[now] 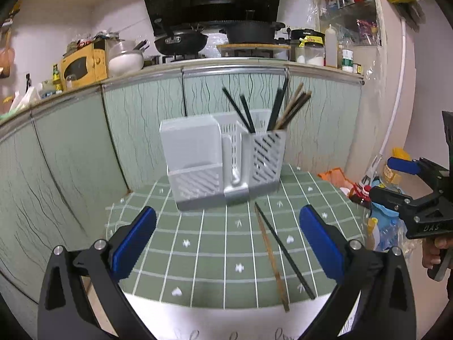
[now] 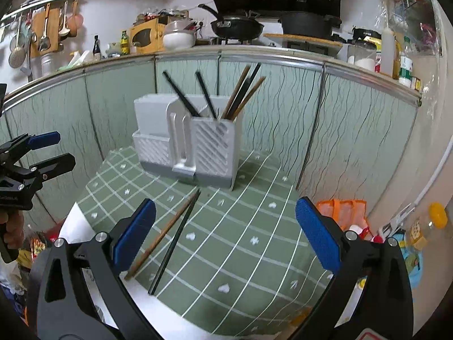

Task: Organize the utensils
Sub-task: 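Withdraw both open tools toward the wooden and black chopsticks on the cloth, then grasp the black chopstick with the right tool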

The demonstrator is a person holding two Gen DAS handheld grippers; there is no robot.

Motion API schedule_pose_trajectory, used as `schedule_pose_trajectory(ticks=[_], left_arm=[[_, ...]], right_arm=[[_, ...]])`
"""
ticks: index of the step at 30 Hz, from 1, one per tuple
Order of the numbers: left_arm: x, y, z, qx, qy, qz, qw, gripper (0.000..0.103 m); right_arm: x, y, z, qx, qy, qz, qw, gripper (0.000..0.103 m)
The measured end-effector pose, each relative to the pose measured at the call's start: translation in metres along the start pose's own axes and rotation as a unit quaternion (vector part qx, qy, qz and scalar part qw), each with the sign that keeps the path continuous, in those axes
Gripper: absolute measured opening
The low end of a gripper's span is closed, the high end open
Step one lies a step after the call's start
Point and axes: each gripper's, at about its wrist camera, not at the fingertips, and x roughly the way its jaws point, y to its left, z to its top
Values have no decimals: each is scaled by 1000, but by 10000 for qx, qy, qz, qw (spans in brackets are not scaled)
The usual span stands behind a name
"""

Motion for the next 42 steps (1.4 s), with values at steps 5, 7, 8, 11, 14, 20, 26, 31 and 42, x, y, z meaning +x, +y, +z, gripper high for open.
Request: schedule_pose_trajectory(ticks=[5, 7, 8, 11, 14, 20, 26, 31, 42], left_arm=[[-2, -3, -28, 15, -78, -95, 9999, 99], [-1, -4, -37, 11, -75, -134, 9999, 99], [0, -5, -41, 17, -68, -134, 9999, 99], [2, -8, -54, 40, -3, -136, 9999, 99], [6, -11, -68, 81, 83, -144, 9998, 99], [12, -15, -91, 108, 219, -102, 9996, 99], [18, -14, -104, -13, 332, -171, 9993, 99], [18, -15, -107, -42, 329, -190, 9993, 99], [19, -2, -119, -105, 485, -11, 9988, 99]], right_arm=[[6, 10, -27, -32, 114, 22, 9999, 95], [9, 14, -37, -36, 152, 63, 9999, 95], [10, 15, -41, -34, 188, 65, 9998, 95], [15, 21, -55, -14, 273, 129, 9995, 95], [19, 28, -67, -4, 336, 181, 9993, 95], [26, 40, -87, -9, 393, 285, 9988, 95], [31, 48, -96, -25, 446, 312, 9985, 95], [33, 50, -100, -18, 480, 320, 9983, 95], [66, 76, -118, -124, 842, 272, 9960, 60]])
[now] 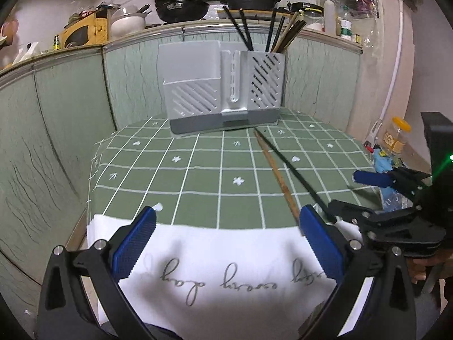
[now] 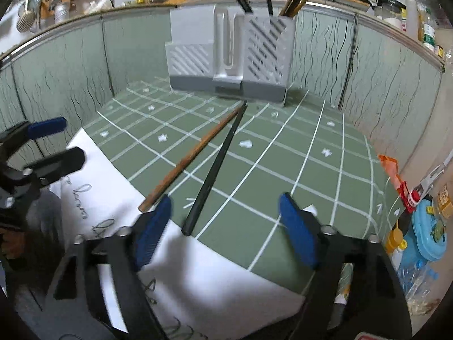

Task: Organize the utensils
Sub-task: 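Grasp the black chopstick with the right tool, then grasp the wooden chopstick with the left tool while the right tool holds the black chopstick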

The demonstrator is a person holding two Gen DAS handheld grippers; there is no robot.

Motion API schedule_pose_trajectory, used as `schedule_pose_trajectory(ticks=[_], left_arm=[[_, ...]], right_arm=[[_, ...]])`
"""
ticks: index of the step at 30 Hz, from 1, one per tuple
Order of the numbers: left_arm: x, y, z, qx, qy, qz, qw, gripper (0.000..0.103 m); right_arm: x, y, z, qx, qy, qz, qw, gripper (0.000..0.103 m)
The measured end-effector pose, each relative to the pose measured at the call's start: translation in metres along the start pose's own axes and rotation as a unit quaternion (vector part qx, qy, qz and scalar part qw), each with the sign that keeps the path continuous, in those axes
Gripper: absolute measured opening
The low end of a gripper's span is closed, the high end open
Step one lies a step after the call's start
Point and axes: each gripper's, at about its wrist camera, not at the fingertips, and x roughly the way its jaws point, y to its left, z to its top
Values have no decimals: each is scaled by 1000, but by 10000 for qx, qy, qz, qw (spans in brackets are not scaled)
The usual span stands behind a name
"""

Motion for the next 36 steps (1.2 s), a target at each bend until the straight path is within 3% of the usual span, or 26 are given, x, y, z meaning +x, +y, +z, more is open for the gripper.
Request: schedule_pose_trajectory(ticks=[3, 7, 12, 36], left_arm=[[0, 5, -6, -64, 67, 31, 10000, 99], [1, 10, -12, -131, 126, 59, 9998, 99], [2, 12, -15, -177, 179, 54, 9997, 99], [47, -60, 4, -171, 372, -318, 9987, 99]], right_arm=[[12, 3, -4, 78, 105, -42, 9999, 46], [18, 9, -8, 123, 13, -73, 9999, 36], [19, 10, -9, 325, -46, -57, 9994, 8], [-12, -53, -15, 1016, 19, -345, 9942, 6]])
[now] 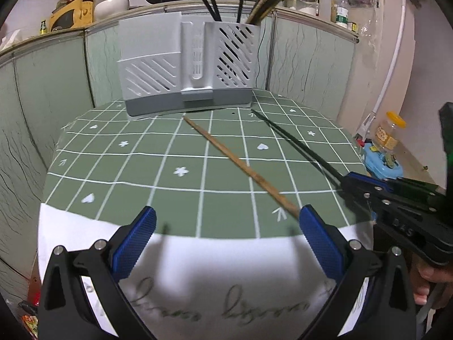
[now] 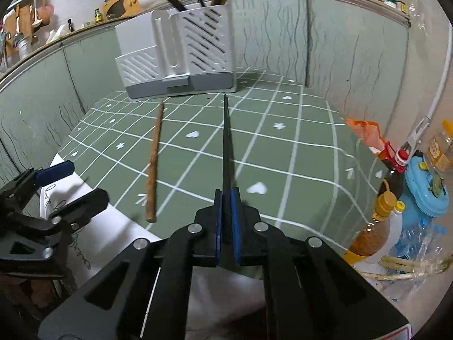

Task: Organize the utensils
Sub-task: 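Grasp the wooden chopstick with the left tool while the right tool holds the black chopstick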

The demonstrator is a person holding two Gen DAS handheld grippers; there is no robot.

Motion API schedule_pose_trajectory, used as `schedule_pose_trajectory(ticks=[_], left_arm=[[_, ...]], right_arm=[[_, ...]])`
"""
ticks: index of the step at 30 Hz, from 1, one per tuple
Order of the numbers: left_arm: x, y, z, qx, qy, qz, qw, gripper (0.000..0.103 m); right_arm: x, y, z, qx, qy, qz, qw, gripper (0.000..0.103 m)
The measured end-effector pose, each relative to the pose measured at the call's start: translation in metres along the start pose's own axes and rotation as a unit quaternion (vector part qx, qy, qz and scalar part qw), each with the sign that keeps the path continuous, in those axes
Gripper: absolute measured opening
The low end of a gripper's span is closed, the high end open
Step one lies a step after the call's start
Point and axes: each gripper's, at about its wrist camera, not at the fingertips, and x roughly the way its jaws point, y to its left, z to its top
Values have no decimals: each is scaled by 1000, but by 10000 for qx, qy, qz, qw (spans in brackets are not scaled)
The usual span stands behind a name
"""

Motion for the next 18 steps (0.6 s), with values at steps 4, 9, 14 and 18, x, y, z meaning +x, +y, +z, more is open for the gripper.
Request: schedule_pose_trajectory(ticks=[4, 9, 14, 18], left_arm=[[10, -15, 7, 17, 66, -83, 9999, 99], [26, -33, 13, 133, 261, 95, 9995, 94], [42, -36, 14, 128, 634, 491, 9967, 67], [37, -31, 13, 132, 637, 555, 9963, 43]], right_arm=[[-9, -14, 1, 75, -50, -50, 9999, 6], [-16, -31, 0, 184, -103, -105, 9997, 6], [-19, -39, -4, 243, -102, -120, 9996, 6], [-20, -40, -5, 256, -106, -105, 9996, 6]])
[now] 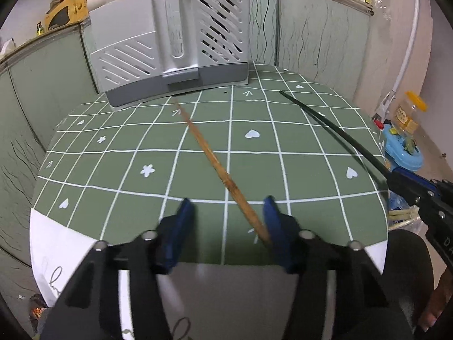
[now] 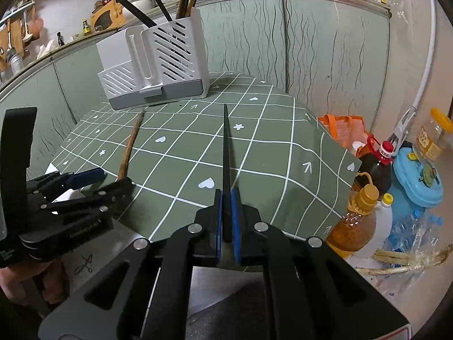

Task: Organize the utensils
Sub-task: 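Grasp the wooden chopstick with the left tool while the right tool holds the black chopstick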

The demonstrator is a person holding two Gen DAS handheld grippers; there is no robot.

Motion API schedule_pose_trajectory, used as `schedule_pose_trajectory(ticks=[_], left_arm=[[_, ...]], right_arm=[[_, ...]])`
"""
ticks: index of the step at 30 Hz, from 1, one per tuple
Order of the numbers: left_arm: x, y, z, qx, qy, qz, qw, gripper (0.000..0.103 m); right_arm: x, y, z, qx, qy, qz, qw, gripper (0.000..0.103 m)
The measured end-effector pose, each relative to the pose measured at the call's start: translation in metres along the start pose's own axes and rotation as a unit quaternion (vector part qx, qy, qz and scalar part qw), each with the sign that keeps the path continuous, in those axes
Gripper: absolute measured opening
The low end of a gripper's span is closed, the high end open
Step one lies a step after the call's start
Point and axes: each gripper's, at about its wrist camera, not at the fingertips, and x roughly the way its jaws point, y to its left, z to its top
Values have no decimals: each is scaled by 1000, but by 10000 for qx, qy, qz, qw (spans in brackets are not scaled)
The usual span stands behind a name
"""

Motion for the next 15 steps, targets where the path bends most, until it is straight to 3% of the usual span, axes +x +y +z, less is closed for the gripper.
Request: schedule_pose_trajectory(ticks=[7, 15], left_arm=[[-4, 10, -6, 80, -29, 218, 9997, 8], [-11, 22, -10, -96, -44, -21, 9999, 8]], right_arm=[[-1, 4, -1, -50, 6, 58, 10000, 6], [-2, 12, -4, -158, 27, 139, 9998, 6]])
